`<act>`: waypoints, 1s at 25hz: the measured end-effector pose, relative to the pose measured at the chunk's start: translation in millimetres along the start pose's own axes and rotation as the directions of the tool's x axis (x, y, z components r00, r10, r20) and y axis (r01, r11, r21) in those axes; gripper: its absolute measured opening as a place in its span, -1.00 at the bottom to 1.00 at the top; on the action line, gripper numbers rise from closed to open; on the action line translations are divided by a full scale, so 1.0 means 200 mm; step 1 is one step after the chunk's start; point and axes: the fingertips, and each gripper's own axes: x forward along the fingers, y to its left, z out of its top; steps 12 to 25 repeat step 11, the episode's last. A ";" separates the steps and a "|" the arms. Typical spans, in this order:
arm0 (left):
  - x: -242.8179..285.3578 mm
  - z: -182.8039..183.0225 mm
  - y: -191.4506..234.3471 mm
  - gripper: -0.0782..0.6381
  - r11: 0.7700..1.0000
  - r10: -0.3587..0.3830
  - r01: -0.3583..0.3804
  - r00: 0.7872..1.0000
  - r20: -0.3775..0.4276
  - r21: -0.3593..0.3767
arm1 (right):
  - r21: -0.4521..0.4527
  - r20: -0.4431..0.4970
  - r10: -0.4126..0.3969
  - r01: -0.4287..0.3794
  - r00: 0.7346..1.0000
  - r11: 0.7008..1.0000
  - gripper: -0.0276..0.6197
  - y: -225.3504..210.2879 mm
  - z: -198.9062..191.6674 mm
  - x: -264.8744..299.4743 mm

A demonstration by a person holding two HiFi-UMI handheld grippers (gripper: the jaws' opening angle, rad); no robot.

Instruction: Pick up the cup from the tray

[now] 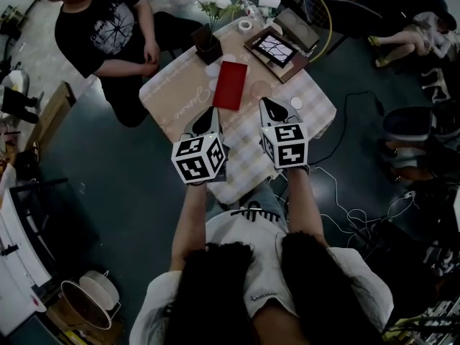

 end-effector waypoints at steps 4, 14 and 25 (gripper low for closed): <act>-0.04 0.01 -0.02 -0.76 1.000 -0.006 0.005 1.000 0.011 0.021 | -0.004 0.008 -0.005 0.005 1.000 1.000 -0.89 0.03 0.00 -0.03; -0.14 0.01 -0.04 -0.76 0.999 -0.015 0.014 1.000 0.019 0.038 | -0.006 0.007 -0.010 0.010 1.000 1.000 -0.89 0.09 -0.02 -0.11; -0.14 0.01 -0.04 -0.76 0.999 -0.015 0.014 1.000 0.019 0.038 | -0.006 0.007 -0.010 0.010 1.000 1.000 -0.89 0.09 -0.02 -0.11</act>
